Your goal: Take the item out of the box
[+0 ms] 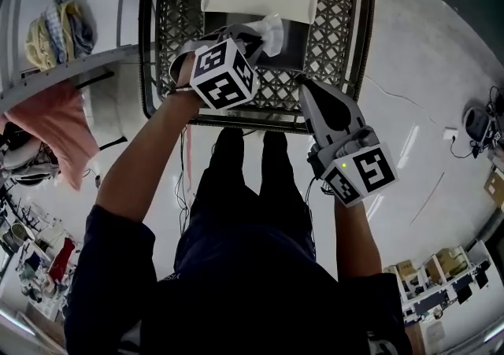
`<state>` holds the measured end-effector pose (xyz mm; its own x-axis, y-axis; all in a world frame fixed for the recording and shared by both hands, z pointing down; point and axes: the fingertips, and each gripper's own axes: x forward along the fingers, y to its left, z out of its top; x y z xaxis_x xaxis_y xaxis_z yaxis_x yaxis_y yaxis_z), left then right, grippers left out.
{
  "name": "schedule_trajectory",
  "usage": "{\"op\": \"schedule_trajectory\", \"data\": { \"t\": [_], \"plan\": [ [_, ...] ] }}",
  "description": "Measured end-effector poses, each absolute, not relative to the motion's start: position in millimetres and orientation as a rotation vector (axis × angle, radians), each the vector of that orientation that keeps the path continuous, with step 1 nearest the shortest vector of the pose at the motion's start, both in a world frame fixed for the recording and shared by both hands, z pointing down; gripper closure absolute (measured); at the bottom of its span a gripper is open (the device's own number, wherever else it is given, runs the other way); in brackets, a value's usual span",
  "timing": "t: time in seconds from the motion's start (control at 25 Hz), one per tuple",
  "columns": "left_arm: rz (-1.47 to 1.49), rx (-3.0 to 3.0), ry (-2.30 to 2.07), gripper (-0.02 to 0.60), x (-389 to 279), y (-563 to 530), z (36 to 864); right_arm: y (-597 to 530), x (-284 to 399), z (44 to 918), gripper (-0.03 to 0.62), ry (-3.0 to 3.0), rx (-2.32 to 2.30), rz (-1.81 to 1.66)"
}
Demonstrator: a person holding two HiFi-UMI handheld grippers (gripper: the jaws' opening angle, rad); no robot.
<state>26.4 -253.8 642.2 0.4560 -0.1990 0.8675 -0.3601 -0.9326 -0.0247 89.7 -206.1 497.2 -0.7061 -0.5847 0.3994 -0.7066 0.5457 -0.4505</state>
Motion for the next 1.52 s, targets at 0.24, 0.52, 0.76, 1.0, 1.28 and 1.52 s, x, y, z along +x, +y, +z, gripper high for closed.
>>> {"op": "schedule_trajectory", "data": {
  "t": [0.24, 0.52, 0.76, 1.0, 1.28, 1.52],
  "plan": [
    [1.162, 2.612, -0.657, 0.568, 28.1, -248.3, 541.7, -209.2, 87.0, 438.9, 0.569, -2.639, 1.117, 0.784],
    [0.865, 2.738, -0.885, 0.568, 9.8, -245.0, 414.9, -206.2, 74.5, 360.7, 0.569, -2.728, 1.137, 0.591],
    [0.715, 2.806, -1.001, 0.568, -1.9, -233.6, 339.7, -196.8, 67.9, 307.5, 0.569, -2.782, 1.161, 0.474],
    [0.593, 2.840, -1.096, 0.568, -18.6, -221.7, 290.3, -187.1, 60.5, 264.9, 0.569, -2.829, 1.166, 0.361],
    [0.416, 2.809, -1.139, 0.568, -33.2, -200.4, 258.7, -173.6, 53.1, 229.5, 0.569, -2.869, 1.150, 0.252],
    [0.383, 2.798, -1.169, 0.568, -38.9, -187.1, 249.8, -161.9, 48.4, 213.4, 0.569, -2.888, 1.131, 0.200]
  ]
}}
